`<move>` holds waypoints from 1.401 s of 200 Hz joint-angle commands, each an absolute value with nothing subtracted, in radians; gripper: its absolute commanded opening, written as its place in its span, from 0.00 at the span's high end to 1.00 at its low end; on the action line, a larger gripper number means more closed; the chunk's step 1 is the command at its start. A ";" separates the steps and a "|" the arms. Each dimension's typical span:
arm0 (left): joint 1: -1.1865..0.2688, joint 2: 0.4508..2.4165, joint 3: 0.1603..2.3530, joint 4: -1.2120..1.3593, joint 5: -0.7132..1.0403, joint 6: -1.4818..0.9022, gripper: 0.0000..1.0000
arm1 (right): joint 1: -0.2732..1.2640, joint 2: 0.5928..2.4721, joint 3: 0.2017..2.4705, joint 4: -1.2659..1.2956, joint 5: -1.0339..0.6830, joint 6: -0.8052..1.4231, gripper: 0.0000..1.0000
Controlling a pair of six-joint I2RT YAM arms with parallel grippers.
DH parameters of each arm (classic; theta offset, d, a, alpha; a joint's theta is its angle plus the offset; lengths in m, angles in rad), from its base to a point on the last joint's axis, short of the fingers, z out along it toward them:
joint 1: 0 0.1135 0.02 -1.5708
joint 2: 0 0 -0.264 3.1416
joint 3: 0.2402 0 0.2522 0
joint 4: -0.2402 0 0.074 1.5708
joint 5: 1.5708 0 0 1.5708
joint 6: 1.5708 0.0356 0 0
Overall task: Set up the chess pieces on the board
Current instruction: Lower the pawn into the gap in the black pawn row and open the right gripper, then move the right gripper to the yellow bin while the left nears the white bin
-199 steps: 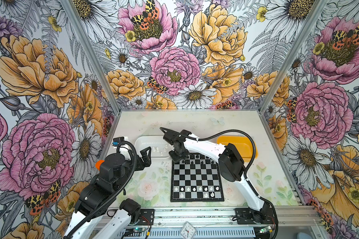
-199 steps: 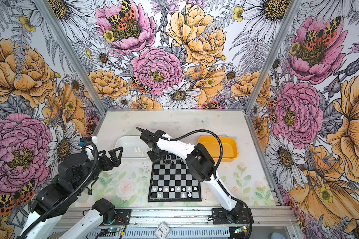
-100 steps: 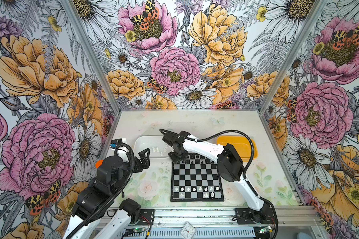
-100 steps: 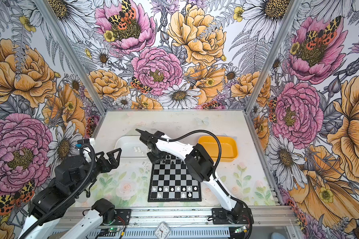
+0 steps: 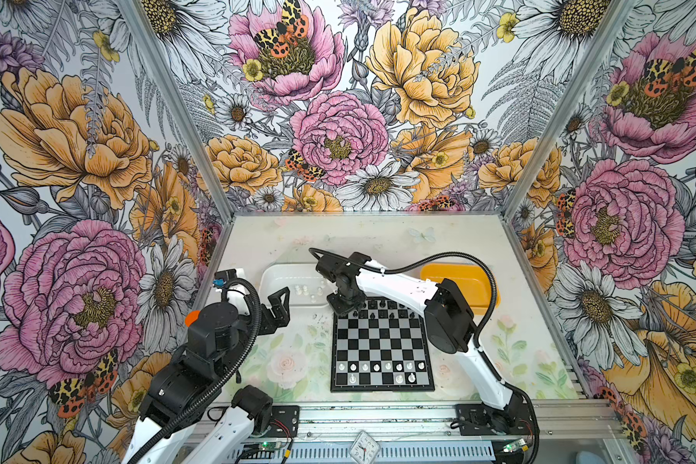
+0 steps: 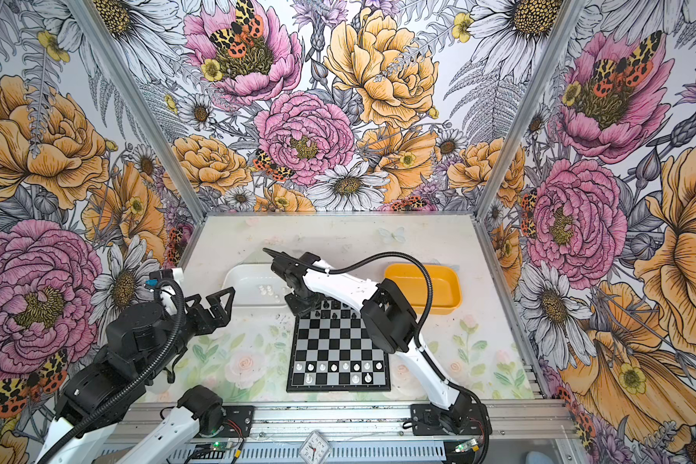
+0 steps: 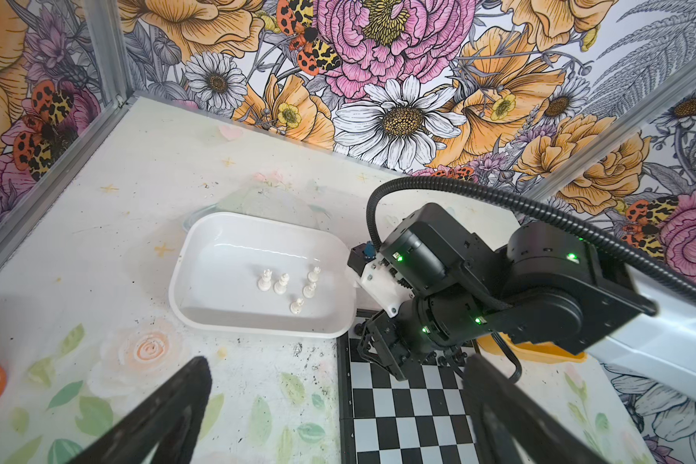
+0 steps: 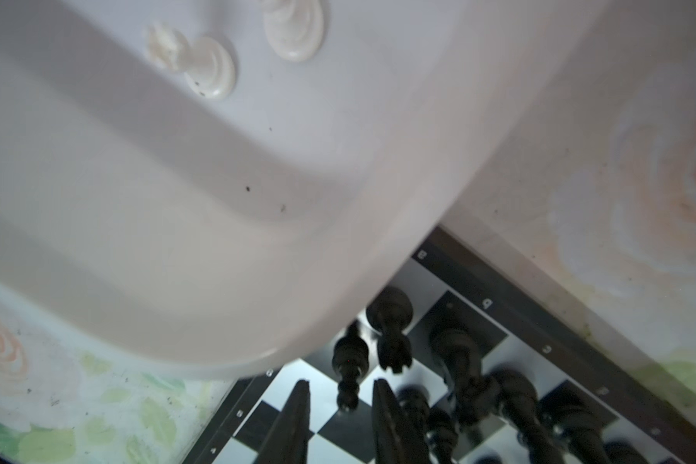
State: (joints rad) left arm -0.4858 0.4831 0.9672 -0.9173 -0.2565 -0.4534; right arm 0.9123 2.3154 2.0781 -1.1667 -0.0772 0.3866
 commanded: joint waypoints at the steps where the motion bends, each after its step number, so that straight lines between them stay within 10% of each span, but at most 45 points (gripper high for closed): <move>1: -0.477 0.470 0.982 -0.920 -0.285 -0.434 0.01 | 0.909 2.218 2.123 -1.178 -0.093 0.360 0.68; 42: -0.476 0.516 0.991 -0.900 -0.291 -0.417 0.01 | 0.892 2.169 2.232 -1.238 -0.048 0.340 0.66; 111: -0.472 0.852 1.063 -0.789 -0.262 -0.421 0.01 | 0.743 1.946 2.221 -1.316 0.108 0.312 0.36; 280: -0.254 1.428 1.210 -0.925 -0.216 -0.664 0.35 | 0.589 1.640 1.807 -1.172 0.095 0.339 0.32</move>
